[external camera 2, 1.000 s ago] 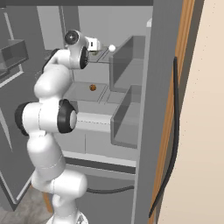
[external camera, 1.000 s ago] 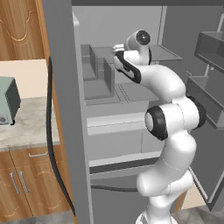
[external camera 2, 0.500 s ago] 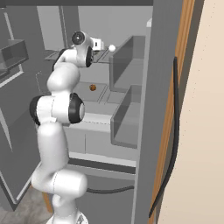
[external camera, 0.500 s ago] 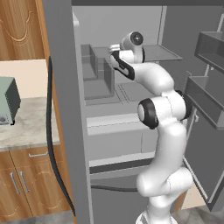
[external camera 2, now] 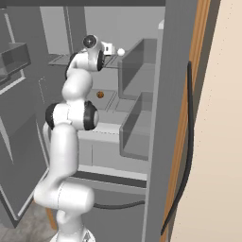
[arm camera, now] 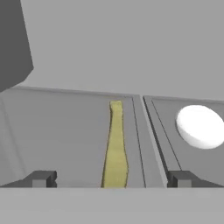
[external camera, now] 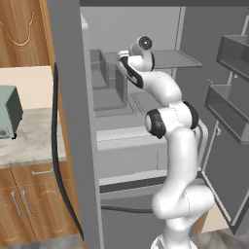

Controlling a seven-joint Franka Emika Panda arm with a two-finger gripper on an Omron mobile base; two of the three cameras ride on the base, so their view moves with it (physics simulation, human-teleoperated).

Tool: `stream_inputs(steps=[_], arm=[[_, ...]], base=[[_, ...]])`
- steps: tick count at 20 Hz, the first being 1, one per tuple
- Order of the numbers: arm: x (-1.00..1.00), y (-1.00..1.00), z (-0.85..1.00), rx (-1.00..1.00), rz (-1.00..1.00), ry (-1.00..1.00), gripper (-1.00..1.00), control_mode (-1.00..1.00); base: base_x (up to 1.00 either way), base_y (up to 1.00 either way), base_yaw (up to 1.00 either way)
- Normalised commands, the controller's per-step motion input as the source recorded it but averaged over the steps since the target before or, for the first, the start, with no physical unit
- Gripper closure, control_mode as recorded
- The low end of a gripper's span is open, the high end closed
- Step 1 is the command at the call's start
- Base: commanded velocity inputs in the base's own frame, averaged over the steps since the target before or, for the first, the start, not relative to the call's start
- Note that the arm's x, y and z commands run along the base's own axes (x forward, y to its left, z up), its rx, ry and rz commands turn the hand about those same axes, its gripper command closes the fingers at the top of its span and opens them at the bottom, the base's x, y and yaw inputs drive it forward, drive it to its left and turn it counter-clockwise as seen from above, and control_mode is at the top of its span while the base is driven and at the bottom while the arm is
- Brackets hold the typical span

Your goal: Pick the egg and butter from the fridge and place them by the bowl for mixing.

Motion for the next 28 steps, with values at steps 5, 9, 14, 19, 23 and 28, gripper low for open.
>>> stream_inputs(steps=[5,9,14,19,23,28], arm=[[0.14,0.00,-0.02,0.00,0.00,0.07,-1.00,-1.00],[0.00,0.00,-0.57,0.00,0.00,0.04,-1.00,-1.00],[0.07,0.01,-0.72,0.00,0.00,0.00,-1.00,-1.00],[0.47,0.00,-0.24,-0.03,0.00,-0.02,-1.00,-1.00],[0.29,0.02,-0.86,-0.03,0.00,0.08,1.00,-1.00],[0.01,0.01,-0.23,-0.01,0.00,0.02,1.00,-1.00]], base=[[0.00,0.00,0.00],[0.00,0.00,0.00],[0.00,0.00,0.00],[0.00,0.00,0.00],[0.00,0.00,0.00],[0.00,0.00,0.00]])
